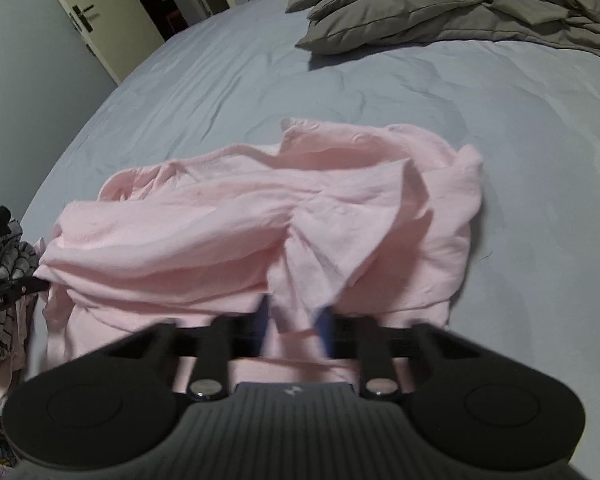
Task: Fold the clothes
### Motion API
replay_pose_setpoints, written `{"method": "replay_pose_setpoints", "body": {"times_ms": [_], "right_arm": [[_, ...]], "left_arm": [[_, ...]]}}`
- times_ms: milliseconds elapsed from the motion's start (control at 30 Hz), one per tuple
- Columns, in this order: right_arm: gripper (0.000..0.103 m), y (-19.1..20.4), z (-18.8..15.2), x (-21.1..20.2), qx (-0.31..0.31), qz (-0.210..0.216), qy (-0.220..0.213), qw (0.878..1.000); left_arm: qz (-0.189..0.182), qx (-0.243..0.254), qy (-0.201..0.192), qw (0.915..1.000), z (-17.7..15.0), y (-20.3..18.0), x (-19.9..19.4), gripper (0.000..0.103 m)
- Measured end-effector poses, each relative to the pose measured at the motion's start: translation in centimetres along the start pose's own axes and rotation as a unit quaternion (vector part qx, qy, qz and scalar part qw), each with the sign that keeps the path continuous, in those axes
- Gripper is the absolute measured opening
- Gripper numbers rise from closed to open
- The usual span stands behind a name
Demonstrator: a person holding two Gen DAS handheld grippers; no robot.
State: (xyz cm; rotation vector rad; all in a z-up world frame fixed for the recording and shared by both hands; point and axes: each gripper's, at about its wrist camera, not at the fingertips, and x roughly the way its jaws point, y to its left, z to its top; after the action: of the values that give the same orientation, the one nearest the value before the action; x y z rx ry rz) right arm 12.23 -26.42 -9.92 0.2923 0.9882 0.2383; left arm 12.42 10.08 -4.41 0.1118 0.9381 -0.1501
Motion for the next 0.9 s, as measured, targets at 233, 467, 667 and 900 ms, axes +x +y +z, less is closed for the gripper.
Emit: {"method": "replay_pose_setpoints", "body": {"times_ms": [233,467,667,900], "right_arm": [[0.002,-2.3,2.4,-4.0,0.05,-0.015,-0.057,0.997],[0.001,-4.3,3.8,-6.5,0.08,-0.023,-0.038,0.996],[0.002,-4.6,1.4,-3.5,0.058,-0.049,0.024,0.997],[0.023,-4.4,1.6,-5.2,0.036,-0.077,0.001,0.996]], "left_arm": [[0.002,-0.005,-0.001,1.0,0.0,0.0,0.0,0.002],[0.002,0.052,0.0,0.9987,-0.3,-2.2,-0.5,0.002],[0.009,0.098,0.024,0.9948,-1.4,-3.2,0.4,0.002],[-0.019,0.071,0.029,0.9969,-1.3,-2.0,-0.9,0.015]]}}
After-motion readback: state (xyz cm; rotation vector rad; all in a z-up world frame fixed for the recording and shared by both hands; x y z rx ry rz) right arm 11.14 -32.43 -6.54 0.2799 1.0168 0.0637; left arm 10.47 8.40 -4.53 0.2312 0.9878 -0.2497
